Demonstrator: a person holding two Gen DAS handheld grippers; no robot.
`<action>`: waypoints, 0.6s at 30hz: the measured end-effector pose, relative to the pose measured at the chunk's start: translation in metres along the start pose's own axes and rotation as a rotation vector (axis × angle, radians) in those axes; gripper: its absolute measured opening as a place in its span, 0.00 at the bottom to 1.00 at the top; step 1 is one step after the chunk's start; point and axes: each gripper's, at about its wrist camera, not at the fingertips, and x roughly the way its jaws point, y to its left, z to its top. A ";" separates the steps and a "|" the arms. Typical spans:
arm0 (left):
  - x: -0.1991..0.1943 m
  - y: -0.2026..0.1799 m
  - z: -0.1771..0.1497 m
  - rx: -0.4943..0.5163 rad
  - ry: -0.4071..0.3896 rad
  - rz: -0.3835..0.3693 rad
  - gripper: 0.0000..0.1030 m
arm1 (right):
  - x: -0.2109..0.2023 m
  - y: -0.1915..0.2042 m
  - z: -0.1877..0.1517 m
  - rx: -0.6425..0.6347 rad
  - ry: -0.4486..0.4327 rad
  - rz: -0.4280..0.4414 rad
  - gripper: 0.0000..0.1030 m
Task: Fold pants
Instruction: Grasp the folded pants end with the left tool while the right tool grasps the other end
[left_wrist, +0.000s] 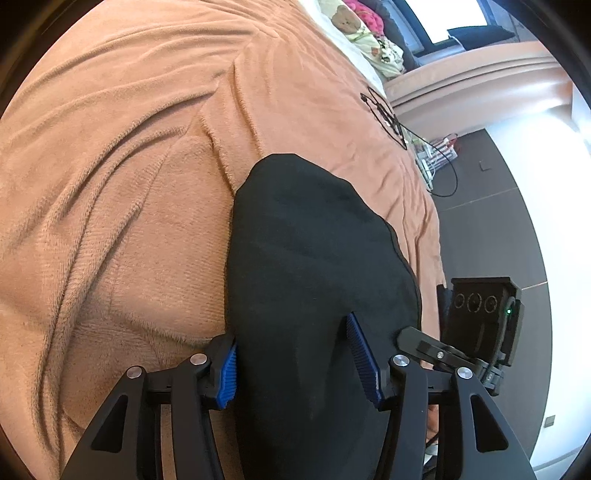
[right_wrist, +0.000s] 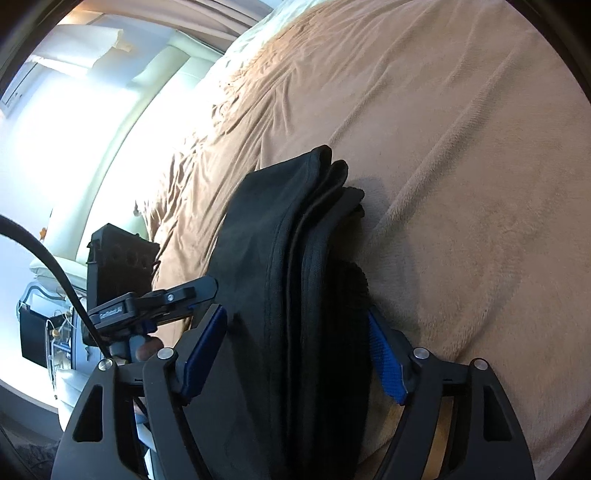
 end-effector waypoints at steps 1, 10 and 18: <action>-0.001 0.003 0.000 -0.007 -0.001 -0.009 0.54 | 0.000 0.000 0.000 0.000 0.000 0.000 0.71; -0.011 0.009 0.001 -0.050 -0.026 -0.042 0.16 | -0.005 0.008 -0.001 0.032 -0.045 -0.019 0.26; -0.043 -0.016 -0.009 -0.006 -0.094 -0.094 0.16 | -0.039 0.054 -0.028 -0.097 -0.147 -0.058 0.23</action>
